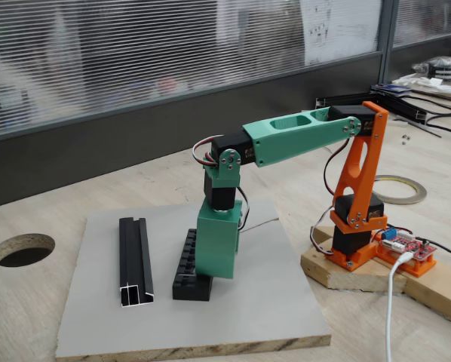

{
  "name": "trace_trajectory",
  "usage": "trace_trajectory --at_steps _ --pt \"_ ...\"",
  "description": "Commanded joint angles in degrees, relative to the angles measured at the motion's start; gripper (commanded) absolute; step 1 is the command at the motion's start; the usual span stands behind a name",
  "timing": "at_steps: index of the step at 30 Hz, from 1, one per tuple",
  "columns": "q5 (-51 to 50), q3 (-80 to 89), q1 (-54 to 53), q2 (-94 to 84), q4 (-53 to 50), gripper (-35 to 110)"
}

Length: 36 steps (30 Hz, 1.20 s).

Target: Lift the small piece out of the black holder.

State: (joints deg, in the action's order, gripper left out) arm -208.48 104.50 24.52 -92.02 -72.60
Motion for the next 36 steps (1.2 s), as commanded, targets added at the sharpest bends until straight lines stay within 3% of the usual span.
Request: trace_trajectory --at_steps 1,12,30,36 --pt "-0.70 -0.35 0.53 -1.85 0.35 34" --pt "-0.88 -0.35 0.35 -1.85 -0.18 4" --pt "-0.88 -0.97 0.18 -2.72 -0.18 3" --pt "-0.88 -1.14 -6.06 -2.99 -0.18 3"
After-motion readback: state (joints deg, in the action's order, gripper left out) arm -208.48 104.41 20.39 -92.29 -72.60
